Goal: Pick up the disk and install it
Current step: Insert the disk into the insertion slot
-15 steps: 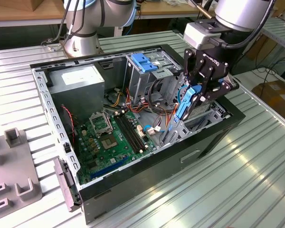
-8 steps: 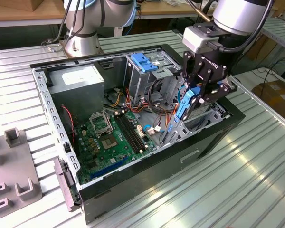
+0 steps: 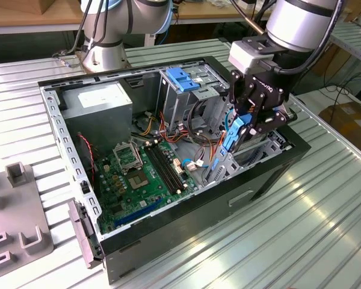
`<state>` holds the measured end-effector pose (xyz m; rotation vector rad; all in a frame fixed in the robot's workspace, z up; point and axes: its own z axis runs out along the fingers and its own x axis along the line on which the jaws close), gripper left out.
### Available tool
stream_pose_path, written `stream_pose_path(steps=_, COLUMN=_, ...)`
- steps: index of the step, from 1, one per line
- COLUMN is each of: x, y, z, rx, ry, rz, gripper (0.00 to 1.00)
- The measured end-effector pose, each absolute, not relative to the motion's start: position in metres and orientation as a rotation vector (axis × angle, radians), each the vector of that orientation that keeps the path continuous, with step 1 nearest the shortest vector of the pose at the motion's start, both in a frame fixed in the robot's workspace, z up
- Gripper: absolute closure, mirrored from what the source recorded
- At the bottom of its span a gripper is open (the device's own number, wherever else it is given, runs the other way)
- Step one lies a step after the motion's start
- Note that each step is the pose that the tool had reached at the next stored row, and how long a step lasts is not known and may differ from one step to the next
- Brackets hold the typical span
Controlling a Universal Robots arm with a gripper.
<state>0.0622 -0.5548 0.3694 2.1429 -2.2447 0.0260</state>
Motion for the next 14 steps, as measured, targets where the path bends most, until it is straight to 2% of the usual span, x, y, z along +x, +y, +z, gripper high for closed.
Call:
stream_pose_path(steps=10, x=0.0622, y=-0.5548, z=0.3692, rx=2.143, ry=-2.244, rz=0.027, gripper=0.62)
stream_pose_path(steps=11, x=0.0622, y=-0.5548, z=0.3692, rx=2.143, ry=-2.244, rz=0.027, gripper=0.55)
stream_pose_path(steps=14, x=0.0622, y=-0.5548, z=0.3692, rx=2.143, ry=-2.244, rz=0.027, gripper=0.55)
